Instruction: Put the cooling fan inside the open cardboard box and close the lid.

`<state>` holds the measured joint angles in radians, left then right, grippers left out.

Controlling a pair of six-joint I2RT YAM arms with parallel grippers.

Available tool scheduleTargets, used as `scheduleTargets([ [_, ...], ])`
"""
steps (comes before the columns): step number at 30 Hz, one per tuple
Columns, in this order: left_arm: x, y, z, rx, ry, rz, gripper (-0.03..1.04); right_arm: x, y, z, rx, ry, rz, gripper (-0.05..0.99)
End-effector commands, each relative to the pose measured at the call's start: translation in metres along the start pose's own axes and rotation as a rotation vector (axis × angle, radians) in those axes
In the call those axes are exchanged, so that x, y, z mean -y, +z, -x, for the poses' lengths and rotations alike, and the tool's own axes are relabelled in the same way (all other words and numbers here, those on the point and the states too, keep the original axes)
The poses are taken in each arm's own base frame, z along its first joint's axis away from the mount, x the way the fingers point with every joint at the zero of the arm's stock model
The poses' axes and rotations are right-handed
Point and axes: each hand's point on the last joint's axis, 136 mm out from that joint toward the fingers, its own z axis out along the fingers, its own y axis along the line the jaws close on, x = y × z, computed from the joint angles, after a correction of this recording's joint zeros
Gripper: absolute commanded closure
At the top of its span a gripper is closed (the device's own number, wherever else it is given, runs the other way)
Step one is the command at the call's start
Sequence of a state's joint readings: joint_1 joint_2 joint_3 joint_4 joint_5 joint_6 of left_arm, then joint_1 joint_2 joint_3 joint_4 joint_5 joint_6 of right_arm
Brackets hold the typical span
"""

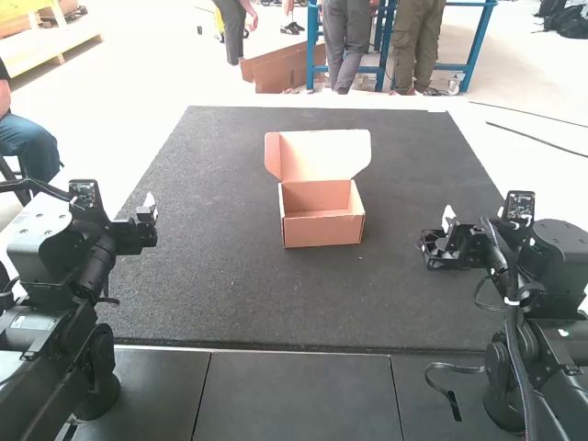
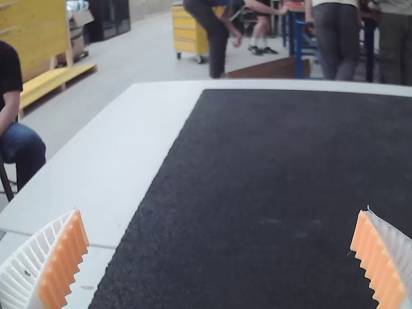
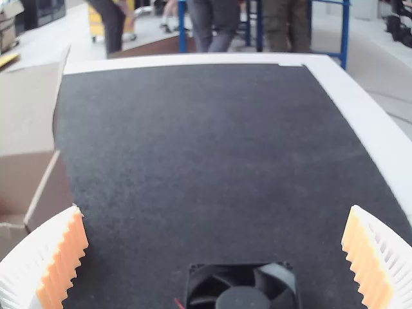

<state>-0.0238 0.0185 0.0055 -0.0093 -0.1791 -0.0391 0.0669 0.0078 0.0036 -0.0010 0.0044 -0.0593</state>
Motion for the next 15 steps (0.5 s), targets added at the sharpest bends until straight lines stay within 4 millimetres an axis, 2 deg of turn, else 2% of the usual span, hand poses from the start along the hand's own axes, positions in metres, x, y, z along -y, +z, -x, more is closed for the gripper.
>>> scheduleTargets([
  [1, 0.0014, -0.0008, 0.0037, 0.024, -0.013, -0.009, 0.04, 0.0026, -0.0003, -0.0002, 0.004, 0.010, -0.009, 0.02],
  [12, 0.0014, -0.0007, 0.0030, 0.021, -0.012, -0.009, 0.04, 0.0026, -0.0002, 0.0003, 0.005, 0.008, -0.009, 0.02],
  [15, 0.0014, -0.0008, 0.0034, 0.022, -0.011, -0.009, 0.04, 0.0025, -0.0003, 0.0059, 0.028, 0.021, -0.008, 0.02],
])
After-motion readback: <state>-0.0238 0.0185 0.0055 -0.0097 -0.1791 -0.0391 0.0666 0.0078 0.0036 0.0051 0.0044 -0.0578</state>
